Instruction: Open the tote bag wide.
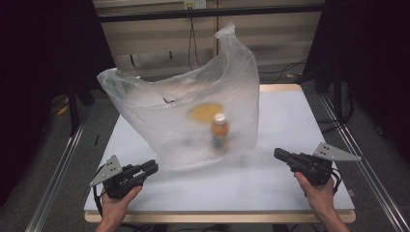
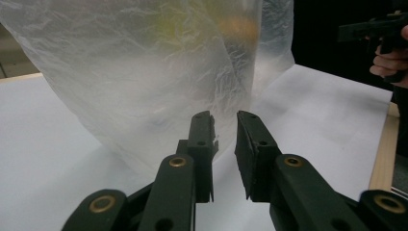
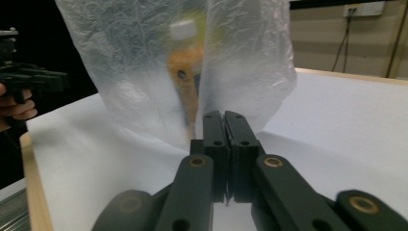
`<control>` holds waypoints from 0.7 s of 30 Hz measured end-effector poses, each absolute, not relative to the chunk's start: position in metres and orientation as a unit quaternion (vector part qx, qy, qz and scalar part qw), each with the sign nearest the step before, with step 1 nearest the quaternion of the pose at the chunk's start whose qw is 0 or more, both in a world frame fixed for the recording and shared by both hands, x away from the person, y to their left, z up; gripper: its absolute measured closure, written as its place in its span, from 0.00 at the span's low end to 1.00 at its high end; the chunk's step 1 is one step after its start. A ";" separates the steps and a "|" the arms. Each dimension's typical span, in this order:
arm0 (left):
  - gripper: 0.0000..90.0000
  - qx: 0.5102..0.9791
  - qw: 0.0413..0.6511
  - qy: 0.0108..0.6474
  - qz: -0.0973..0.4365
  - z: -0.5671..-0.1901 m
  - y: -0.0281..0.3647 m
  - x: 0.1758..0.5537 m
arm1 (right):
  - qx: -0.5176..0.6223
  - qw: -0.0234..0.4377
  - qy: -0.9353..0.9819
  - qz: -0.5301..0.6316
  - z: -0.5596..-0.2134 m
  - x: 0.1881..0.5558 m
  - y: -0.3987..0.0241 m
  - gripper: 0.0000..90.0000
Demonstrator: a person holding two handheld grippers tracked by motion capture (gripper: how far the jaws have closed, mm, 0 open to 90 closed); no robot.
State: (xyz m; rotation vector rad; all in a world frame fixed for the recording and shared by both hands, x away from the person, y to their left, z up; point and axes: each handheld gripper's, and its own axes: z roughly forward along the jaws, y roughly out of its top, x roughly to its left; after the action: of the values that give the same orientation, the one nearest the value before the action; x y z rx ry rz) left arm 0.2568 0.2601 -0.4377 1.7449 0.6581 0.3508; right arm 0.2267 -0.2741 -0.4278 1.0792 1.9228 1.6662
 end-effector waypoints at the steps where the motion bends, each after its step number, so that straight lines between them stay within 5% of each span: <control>1: 0.90 0.747 0.584 0.283 0.145 -0.437 0.258 0.257 | 0.382 0.181 0.686 0.593 -0.427 0.228 -0.273 1.00; 7: 1.00 0.754 0.587 0.267 0.126 -0.432 0.252 0.257 | 0.376 0.168 0.696 0.588 -0.419 0.236 -0.266 1.00; 21: 1.00 0.748 0.600 0.260 0.119 -0.412 0.242 0.267 | 0.330 0.153 0.714 0.598 -0.389 0.261 -0.232 1.00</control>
State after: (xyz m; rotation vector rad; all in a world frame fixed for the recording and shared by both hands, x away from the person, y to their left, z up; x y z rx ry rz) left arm 0.2674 0.2424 -0.4119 1.7333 0.6017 0.2752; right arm 0.2611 -0.2322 -0.3894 0.9479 2.0488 1.7145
